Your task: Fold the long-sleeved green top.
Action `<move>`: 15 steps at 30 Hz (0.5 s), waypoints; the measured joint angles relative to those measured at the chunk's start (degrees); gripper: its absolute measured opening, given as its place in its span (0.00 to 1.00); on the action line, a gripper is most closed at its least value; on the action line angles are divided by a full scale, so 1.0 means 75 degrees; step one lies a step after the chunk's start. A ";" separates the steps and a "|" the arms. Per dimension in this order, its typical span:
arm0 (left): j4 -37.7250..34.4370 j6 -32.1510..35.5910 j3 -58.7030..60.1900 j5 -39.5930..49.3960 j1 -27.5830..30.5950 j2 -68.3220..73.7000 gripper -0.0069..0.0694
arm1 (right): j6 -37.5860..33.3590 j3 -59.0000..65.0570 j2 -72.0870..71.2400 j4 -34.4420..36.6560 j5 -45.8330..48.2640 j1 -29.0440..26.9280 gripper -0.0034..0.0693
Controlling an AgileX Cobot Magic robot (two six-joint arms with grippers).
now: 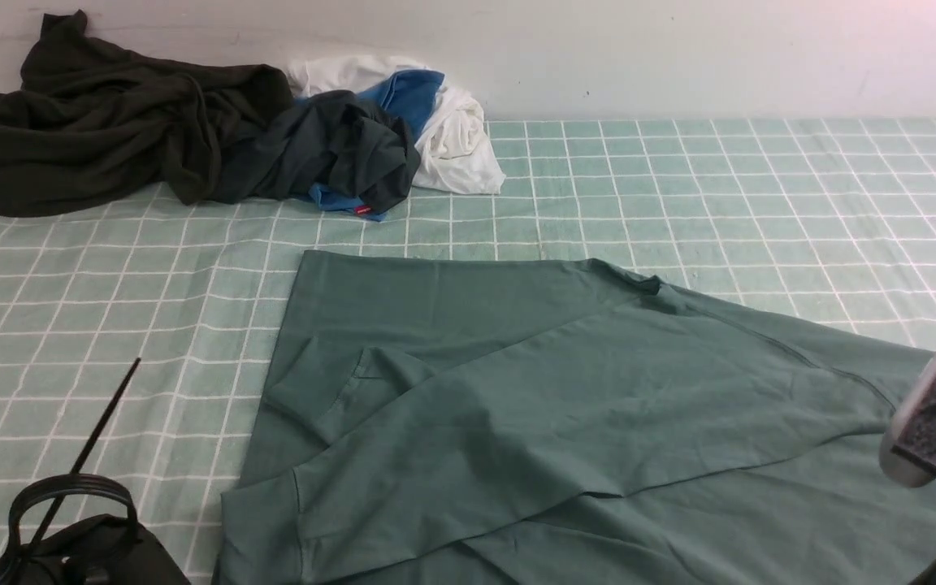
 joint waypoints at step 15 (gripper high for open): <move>0.0603 -0.0805 -0.0016 -0.0216 -0.0008 0.0037 0.27 | -0.0049 -0.0017 0.0000 -0.0007 -0.0033 0.0000 0.06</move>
